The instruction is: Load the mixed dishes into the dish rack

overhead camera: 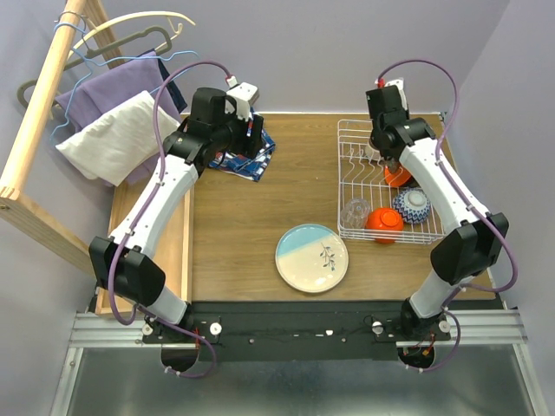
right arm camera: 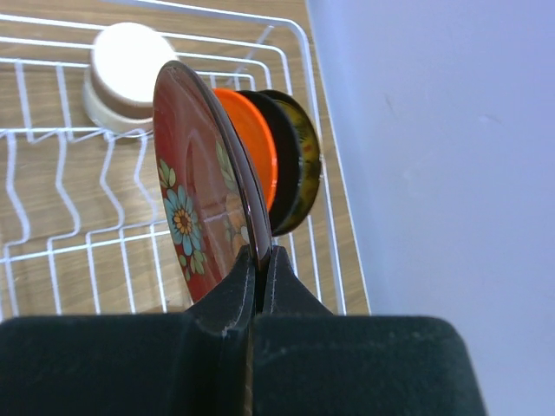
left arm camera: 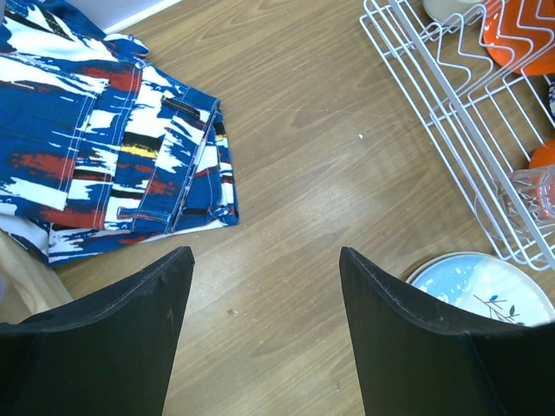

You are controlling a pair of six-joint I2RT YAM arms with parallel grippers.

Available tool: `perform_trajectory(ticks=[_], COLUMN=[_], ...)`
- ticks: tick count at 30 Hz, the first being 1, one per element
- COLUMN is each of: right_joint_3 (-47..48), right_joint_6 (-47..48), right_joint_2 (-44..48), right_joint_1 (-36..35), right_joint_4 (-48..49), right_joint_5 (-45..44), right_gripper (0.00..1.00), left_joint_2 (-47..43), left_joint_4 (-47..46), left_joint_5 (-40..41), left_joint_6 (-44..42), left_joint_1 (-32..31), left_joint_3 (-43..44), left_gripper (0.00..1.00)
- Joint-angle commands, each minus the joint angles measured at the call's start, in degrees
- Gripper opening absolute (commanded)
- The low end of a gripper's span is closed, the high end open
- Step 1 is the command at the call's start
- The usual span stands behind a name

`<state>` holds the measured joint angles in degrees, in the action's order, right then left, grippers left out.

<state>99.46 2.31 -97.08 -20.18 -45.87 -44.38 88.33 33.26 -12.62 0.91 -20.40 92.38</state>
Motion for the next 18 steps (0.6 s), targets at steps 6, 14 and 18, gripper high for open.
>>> perform_trajectory(ticks=[6, 14, 18], right_joint_3=[-1.54, -2.26, -0.85], right_joint_6=[-4.77, -3.36, -3.27], right_joint_2=[0.31, -2.06, -3.29], right_joint_1=[7.79, 8.32, 8.23], right_joint_4=[1.04, 2.36, 2.45], right_joint_5=[-0.36, 2.10, 2.28], right_gripper=[0.01, 0.00, 0.01], left_joint_2=[-0.27, 0.35, 0.52], left_joint_4=[-0.39, -0.65, -0.74], left_joint_5=[-0.74, -1.18, -1.09], left_joint_6=[0.15, 0.15, 0.15], left_joint_1=[-0.78, -0.87, -0.95], left_joint_3=[-1.23, -2.29, -2.55], left_gripper=[0.79, 0.79, 0.79])
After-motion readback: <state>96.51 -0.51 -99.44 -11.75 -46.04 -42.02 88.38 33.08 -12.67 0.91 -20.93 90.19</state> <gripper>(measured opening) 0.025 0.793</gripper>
